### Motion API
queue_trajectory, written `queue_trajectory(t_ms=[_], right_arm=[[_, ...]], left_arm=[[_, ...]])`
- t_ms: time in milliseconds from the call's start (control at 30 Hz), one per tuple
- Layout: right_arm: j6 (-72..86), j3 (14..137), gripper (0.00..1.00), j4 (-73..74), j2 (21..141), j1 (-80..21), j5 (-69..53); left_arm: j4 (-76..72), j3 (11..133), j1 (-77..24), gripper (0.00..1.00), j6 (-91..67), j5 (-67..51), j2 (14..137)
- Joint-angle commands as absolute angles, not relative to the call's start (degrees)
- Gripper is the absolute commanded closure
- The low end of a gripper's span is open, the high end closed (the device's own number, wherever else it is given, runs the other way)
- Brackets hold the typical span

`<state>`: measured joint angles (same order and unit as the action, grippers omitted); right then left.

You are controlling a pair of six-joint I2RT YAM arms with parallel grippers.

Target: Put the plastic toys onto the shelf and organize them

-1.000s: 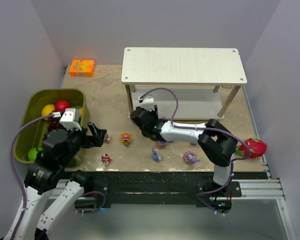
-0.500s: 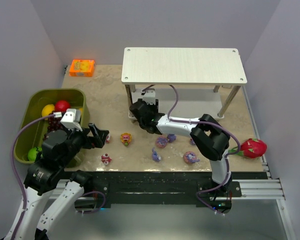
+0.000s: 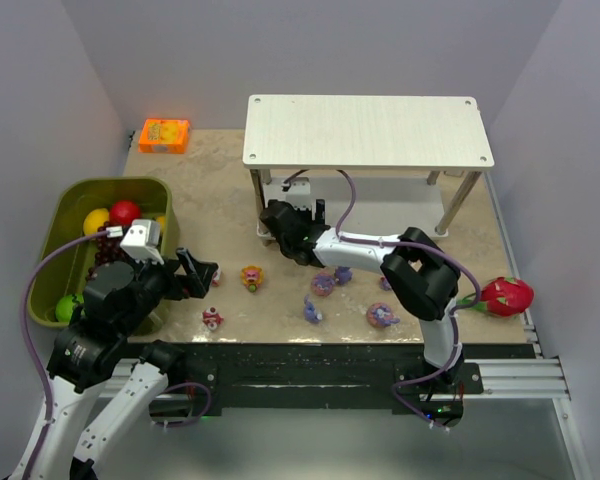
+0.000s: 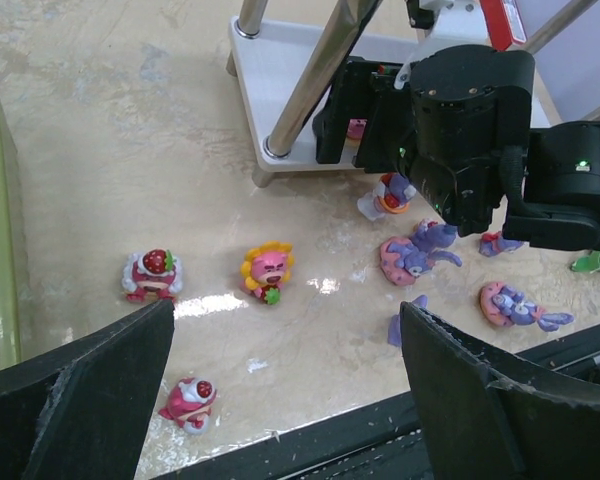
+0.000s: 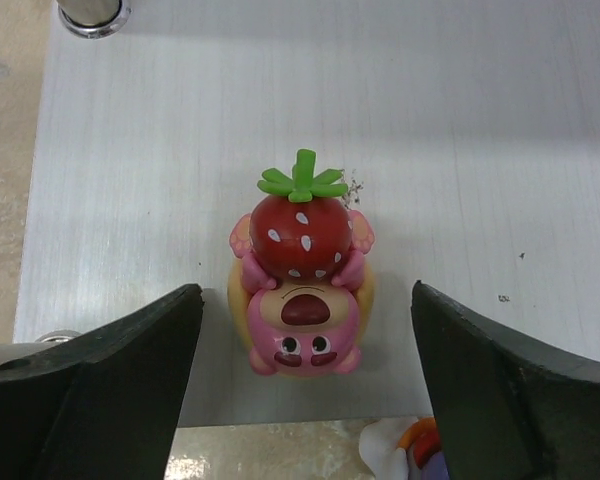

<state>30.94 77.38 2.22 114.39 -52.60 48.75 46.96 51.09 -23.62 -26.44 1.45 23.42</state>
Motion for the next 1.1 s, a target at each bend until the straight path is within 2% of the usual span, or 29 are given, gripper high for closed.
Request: queue_trajectory(t_ms=[0,367,700,1067], right_arm=[[32.08,79.90,0.09,5.98,111.46,-52.56,48.43],[30.50,71.11,0.07,2.81,97.23,-53.44,40.18],[20.84,61.53,0.10,0.36,81.76,-54.31,16.10],[16.17,54.67,0.08,-2.10,76.55,-65.38,7.22]], left_arm=[[48.16,52.82,-23.38,0.01,-26.81,0.26,22.85],[51.24,55.46,-23.38,0.00,-28.21,-3.25,19.78],[53.17,54.93,-23.38,0.00,-32.17,-0.44,17.49],[41.76,47.55,-23.38,0.01,-29.63,4.31,19.68]])
